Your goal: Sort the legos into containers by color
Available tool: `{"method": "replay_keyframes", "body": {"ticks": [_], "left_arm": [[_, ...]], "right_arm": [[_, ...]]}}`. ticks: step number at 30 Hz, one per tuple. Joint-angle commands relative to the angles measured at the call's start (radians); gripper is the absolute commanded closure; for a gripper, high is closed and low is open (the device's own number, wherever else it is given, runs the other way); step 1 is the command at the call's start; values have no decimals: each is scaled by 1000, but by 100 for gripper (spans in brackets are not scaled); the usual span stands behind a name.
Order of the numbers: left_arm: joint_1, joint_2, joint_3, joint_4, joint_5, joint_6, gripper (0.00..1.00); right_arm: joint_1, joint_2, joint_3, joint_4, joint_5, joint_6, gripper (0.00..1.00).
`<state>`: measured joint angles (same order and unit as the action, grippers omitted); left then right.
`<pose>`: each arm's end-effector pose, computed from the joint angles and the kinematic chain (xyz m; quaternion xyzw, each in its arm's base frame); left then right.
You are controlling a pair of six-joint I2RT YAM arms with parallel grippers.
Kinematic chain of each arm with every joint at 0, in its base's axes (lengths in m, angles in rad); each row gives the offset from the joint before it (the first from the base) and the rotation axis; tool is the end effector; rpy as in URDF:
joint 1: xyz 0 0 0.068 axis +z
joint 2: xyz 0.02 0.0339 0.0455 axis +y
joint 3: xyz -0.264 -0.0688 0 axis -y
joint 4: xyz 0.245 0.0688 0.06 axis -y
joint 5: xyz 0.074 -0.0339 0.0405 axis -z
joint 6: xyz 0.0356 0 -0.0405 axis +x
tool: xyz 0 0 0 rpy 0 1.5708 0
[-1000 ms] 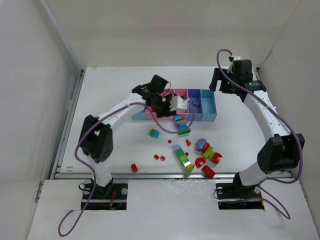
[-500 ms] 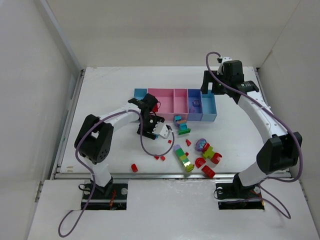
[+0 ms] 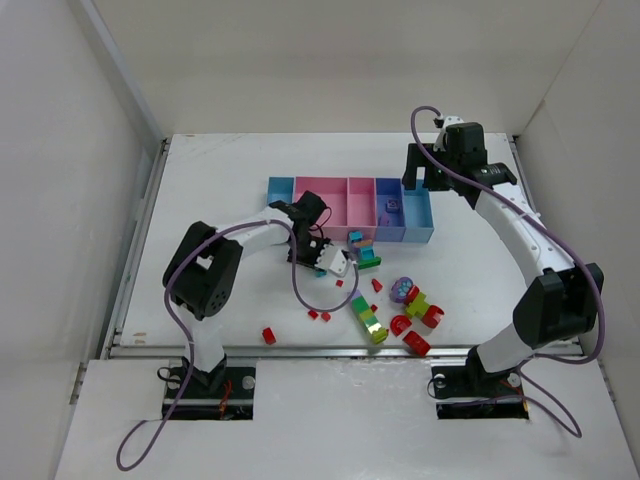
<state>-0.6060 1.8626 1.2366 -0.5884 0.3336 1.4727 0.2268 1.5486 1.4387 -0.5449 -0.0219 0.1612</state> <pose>0.2952 -0.2187 0.1705 0.8516 0.4665 -0.0749 0.2273 0.3420 0.0797 0.3435 -0.0343 0.8962 0.0949 0.4319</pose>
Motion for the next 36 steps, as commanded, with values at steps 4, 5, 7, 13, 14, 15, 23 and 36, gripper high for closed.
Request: {"method": "replay_keyframes", "body": {"ticks": [4, 5, 7, 13, 14, 15, 23, 36], "left_arm": [[-5, -28, -28, -19, 30, -23, 88], [-5, -37, -28, -19, 39, -23, 88], [-5, -37, -28, -19, 39, -23, 78], [-5, -57, -19, 6, 13, 60, 22], [-5, -57, -3, 6, 13, 69, 16], [-15, -57, 18, 6, 13, 89, 16], [-34, -23, 50, -59, 35, 242, 17], [-34, 96, 182, -215, 85, 389, 42]], "right_arm": [[2, -30, 3, 56, 2, -8, 0], [2, -30, 3, 56, 2, -8, 0], [2, -30, 3, 56, -7, -8, 0], [2, -30, 3, 65, -18, -17, 0], [2, -30, 3, 65, -27, -17, 0], [2, -30, 3, 65, -27, -26, 0], [2, -30, 3, 65, -36, -35, 0], [2, -21, 3, 56, -36, -54, 0]]}}
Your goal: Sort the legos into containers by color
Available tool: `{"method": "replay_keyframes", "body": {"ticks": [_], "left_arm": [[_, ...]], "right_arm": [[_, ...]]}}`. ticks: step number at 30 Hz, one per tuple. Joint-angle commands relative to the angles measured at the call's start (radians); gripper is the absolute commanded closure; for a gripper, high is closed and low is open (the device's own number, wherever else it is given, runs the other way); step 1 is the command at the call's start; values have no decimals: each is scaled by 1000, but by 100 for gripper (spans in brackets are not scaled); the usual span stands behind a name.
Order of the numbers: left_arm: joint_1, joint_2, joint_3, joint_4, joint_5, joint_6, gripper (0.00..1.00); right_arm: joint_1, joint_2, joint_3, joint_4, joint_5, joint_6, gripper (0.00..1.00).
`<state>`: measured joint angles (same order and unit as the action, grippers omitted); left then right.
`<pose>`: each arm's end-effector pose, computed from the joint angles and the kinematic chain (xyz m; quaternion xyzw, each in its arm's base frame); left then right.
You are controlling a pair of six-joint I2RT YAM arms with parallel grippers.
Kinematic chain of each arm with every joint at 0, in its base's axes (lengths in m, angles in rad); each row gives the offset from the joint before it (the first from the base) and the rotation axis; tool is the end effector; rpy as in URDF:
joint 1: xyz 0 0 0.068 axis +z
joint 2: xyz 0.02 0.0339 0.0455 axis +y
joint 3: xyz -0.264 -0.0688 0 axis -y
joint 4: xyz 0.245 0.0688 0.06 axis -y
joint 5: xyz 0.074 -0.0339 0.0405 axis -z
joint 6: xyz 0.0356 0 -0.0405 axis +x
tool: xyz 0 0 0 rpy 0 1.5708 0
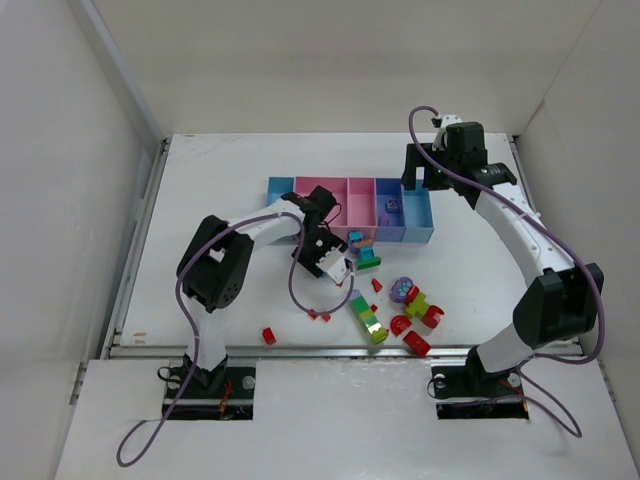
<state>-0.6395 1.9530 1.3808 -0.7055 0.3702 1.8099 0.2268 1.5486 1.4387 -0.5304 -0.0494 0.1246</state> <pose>0.3036 -0.2418 0.1736 0.9238 0.3046 -0.0725 0.2202 0.3427 0.0809 0.3447 -0.0567 0.8917 0.1001 0.4377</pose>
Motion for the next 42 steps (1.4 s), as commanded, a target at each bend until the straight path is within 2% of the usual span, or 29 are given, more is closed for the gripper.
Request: {"method": "replay_keyframes", "body": {"ticks": [1, 4, 8, 9, 10, 12, 15, 19, 22, 31, 38, 42], "left_arm": [[0, 6, 38, -109, 49, 52, 44], [0, 6, 47, -127, 58, 63, 52], [0, 15, 47, -137, 67, 72, 52], [0, 15, 47, -137, 67, 72, 51], [0, 6, 38, -137, 67, 72, 42], [0, 6, 28, -137, 67, 72, 36], [-9, -29, -3, -112, 67, 95, 35], [-29, -77, -65, -63, 36, 137, 28], [-38, -98, -74, -63, 36, 172, 28], [-48, -108, -115, -63, 18, 218, 48], [-25, -98, -183, 27, -31, 183, 48], [-15, -89, -161, 47, -31, 131, 59]], "right_arm": [[2, -21, 3, 41, -9, -17, 0], [2, -21, 3, 41, -9, -17, 0], [2, -21, 3, 32, -18, -17, 0], [2, -21, 3, 32, -18, -17, 0], [2, -12, 3, 32, -18, -17, 0], [2, -12, 3, 32, -29, -17, 0], [2, -12, 3, 32, -29, -17, 0], [11, -12, -8, 32, -38, -17, 0], [11, -21, -18, 23, -38, -17, 0], [43, -74, -72, 23, -7, 1, 0], [52, -113, -104, 23, 2, 10, 0], [52, -113, -104, 13, 2, 10, 0]]}}
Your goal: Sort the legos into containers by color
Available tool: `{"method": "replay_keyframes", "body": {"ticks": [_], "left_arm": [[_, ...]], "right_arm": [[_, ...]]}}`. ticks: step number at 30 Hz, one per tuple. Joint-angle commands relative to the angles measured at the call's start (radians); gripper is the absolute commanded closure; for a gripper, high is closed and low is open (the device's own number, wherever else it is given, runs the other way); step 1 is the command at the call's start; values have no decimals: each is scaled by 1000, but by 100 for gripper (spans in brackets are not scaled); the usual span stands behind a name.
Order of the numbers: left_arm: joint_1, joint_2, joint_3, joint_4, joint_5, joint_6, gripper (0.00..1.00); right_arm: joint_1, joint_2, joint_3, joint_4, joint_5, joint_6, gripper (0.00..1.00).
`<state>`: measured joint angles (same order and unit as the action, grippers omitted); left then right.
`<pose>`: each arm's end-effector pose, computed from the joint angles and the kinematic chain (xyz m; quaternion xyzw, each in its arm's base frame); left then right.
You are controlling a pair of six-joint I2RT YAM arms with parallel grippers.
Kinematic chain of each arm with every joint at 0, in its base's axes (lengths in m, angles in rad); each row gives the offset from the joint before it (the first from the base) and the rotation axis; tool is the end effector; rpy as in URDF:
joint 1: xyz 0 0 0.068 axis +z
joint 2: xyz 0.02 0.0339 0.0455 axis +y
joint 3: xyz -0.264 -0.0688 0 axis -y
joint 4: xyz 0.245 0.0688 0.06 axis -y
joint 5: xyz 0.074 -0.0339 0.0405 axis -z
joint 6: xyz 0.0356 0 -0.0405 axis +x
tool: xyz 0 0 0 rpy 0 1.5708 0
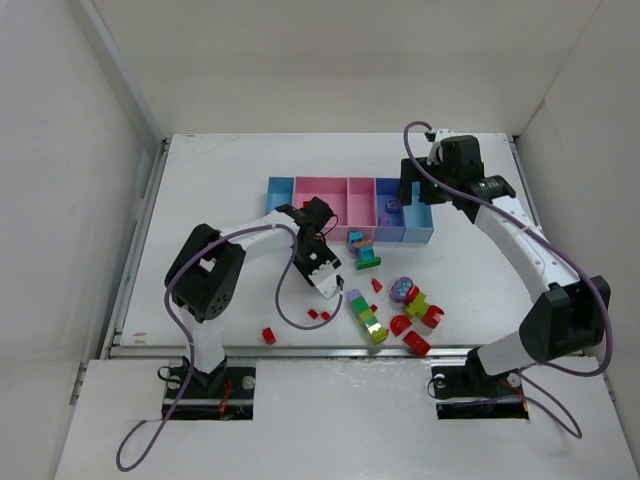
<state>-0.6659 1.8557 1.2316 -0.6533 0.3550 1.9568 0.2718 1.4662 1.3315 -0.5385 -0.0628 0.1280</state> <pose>0.2748 -0.2316 0.1696 0.9477 0.2249 -0.0530 0.2200 0.3162 0.0905 0.3343 -0.0783 0.8972 0.1138 0.4194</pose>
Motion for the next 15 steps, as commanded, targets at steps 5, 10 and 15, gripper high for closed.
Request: {"method": "replay_keyframes", "body": {"ticks": [5, 10, 15], "left_arm": [[11, 8, -12, -5, 4, -65, 89], [11, -1, 52, -74, 88, -177, 100], [54, -1, 296, -85, 271, -611, 100]], "right_arm": [[7, -21, 14, 22, 15, 7, 0], [17, -21, 34, 22, 6, -5, 0], [35, -12, 101, -31, -6, -5, 0]]}}
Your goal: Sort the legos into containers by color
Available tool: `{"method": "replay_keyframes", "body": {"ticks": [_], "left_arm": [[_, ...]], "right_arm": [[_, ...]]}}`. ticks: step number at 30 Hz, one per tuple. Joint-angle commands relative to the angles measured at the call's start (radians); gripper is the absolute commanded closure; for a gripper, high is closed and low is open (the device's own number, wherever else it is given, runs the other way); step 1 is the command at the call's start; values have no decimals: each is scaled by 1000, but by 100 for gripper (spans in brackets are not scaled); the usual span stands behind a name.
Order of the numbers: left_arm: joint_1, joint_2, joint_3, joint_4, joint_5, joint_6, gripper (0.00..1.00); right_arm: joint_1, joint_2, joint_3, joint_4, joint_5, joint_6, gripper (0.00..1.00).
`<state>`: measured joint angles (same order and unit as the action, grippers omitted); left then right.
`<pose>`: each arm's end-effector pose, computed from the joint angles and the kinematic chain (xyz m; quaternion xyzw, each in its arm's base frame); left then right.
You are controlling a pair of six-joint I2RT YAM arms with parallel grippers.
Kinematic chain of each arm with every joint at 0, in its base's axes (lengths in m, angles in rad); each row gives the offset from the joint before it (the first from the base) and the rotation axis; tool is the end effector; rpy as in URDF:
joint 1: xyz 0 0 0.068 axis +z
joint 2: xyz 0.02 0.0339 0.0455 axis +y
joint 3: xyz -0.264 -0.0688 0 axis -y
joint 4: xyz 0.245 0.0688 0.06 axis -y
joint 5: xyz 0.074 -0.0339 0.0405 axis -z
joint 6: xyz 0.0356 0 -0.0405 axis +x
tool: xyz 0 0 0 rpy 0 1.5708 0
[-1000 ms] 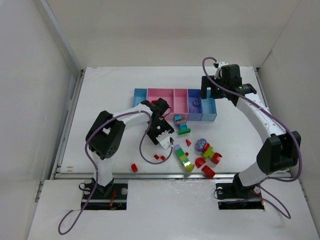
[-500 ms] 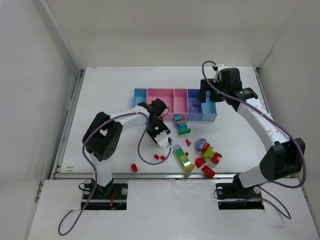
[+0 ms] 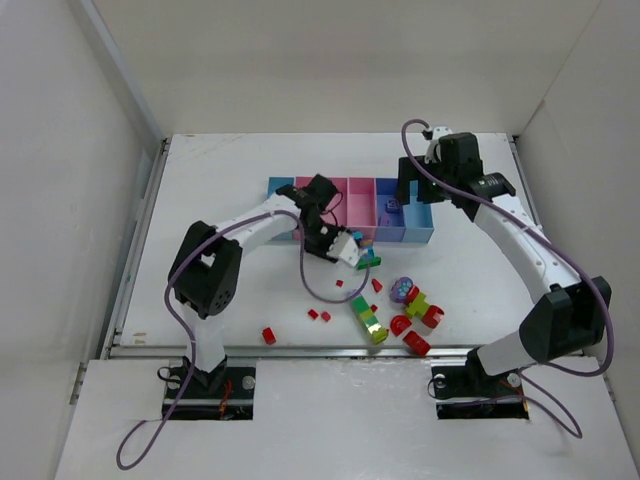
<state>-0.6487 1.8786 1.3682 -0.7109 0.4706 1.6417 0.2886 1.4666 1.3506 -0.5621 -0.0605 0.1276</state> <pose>0.2925 -0.2420 0.1984 0.8889 0.3585 -0.1213 0.2580 0.3140 0.0955 0.3386 -0.0855 0.8976 0.1158 0.4165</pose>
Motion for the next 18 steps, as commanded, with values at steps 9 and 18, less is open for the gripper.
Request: {"method": "replay_keyframes", "body": {"ticks": [9, 18], "left_arm": [[106, -101, 348, 160, 111, -954, 100], [115, -110, 384, 179, 131, -1049, 100]], "right_arm": [[75, 113, 303, 21, -323, 122, 1], [132, 279, 438, 31, -573, 113, 11]]}}
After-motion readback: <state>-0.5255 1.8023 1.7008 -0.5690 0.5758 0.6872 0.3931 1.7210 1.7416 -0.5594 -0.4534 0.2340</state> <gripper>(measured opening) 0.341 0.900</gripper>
